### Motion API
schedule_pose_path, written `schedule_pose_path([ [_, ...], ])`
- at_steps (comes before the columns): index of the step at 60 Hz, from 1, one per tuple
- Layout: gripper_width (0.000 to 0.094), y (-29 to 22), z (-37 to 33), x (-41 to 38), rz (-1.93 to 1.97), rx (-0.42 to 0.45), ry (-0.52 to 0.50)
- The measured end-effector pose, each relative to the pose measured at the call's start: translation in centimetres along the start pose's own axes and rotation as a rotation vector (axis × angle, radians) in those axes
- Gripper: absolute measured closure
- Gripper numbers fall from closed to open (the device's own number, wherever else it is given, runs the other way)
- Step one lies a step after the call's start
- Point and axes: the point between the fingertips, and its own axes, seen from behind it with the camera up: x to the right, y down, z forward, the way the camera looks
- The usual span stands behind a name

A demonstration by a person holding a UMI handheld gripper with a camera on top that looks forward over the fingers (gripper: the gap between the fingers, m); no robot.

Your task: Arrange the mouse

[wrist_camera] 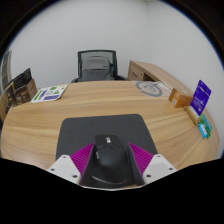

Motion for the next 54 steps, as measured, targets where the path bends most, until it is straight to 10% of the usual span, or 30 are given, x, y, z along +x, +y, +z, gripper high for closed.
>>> schedule_pose_path([
  [3, 0.0056, -0.1, -0.1, 0.8, 0.000, 0.000, 0.021],
  [26, 0.0076, -0.5, -4.4, -0.4, -0.014, -0.004, -0.015],
  [54, 0.0072, -1.4, -32.0, -1.7, -0.059, 0.044, -0.083],
])
